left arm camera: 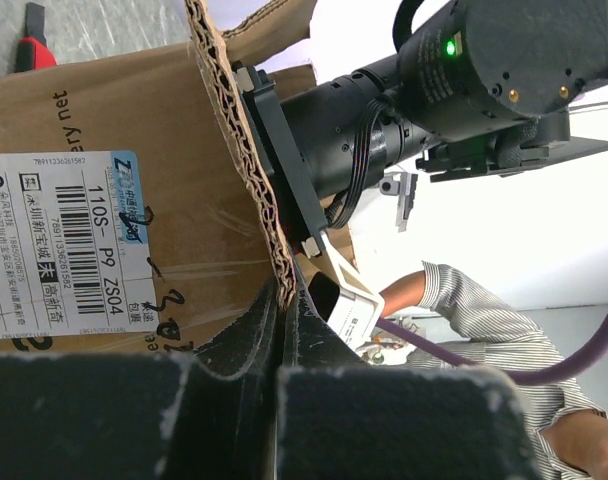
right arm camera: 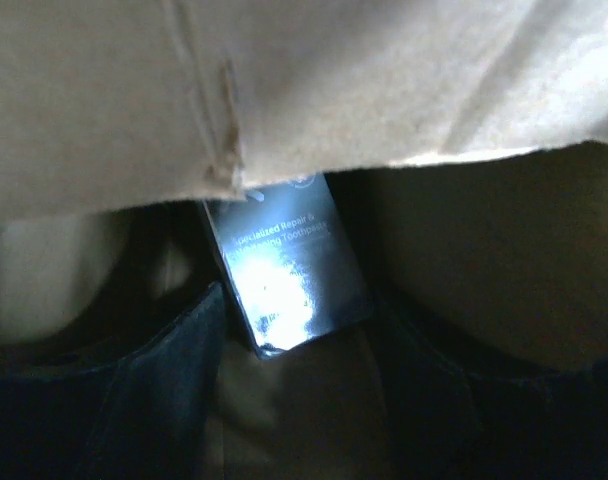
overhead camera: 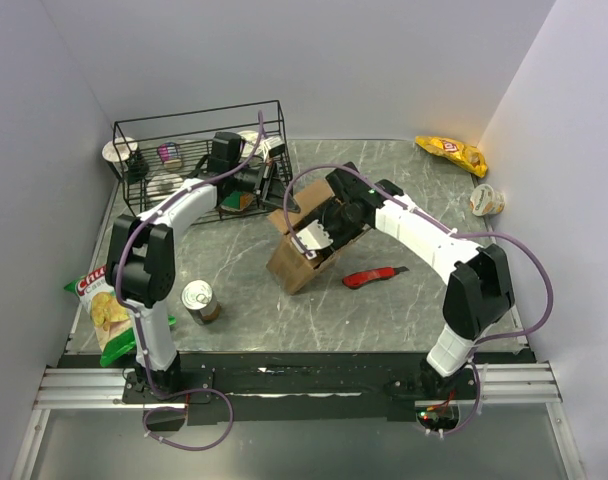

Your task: Unpack the express box

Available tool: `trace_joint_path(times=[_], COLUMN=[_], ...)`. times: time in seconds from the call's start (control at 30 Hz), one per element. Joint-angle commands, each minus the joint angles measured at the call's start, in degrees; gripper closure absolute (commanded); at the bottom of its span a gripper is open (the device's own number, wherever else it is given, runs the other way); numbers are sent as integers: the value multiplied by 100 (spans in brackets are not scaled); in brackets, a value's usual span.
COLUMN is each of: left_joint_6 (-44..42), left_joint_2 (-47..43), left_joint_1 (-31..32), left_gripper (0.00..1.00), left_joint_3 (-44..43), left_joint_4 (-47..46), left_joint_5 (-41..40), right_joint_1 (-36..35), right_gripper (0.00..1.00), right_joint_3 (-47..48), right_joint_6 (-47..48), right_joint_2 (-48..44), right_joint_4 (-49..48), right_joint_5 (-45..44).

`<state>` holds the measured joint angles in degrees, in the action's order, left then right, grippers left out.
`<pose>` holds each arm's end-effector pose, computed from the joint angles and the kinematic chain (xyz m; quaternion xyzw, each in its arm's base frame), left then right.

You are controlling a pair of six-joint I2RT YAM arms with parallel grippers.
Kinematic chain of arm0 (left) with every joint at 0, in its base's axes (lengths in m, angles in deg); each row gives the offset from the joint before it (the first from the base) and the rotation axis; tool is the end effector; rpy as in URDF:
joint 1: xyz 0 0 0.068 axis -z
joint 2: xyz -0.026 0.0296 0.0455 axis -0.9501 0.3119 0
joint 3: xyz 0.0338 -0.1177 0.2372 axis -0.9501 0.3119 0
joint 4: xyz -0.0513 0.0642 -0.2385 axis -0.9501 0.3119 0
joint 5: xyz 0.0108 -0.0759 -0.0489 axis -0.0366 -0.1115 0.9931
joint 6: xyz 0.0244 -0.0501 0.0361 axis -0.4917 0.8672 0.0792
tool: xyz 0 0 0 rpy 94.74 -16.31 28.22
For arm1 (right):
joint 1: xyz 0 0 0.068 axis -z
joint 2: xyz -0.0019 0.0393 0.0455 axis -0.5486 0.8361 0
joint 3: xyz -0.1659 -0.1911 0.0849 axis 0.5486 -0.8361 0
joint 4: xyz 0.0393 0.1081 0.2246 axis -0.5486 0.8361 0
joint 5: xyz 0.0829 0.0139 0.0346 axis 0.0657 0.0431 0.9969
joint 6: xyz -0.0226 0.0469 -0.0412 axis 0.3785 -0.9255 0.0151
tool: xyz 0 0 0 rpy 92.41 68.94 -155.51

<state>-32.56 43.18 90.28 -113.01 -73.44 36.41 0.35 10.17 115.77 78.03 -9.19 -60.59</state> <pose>0.3787 -0.1816 0.2760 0.1712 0.7050 -0.6882 0.0053 0.2857 0.2049 0.2581 -0.8925 0.3562 0.0048 0.2765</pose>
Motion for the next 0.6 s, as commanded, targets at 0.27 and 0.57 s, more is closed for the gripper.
trace_joint_path(times=[0.27, 0.57], left_joint_6=[-36, -369], left_joint_2=[367, 508], left_joint_1=[0, -35], left_gripper=[99, 99], left_joint_3=[-374, -602], left_joint_4=[-180, 171], left_joint_5=[-79, -255], right_joint_1=[463, 454], right_gripper=[100, 100], right_joint_3=[114, 422], right_joint_6=[526, -185], right_joint_2=[-540, -1489], right_joint_4=[1158, 1510], right_joint_5=[466, 688])
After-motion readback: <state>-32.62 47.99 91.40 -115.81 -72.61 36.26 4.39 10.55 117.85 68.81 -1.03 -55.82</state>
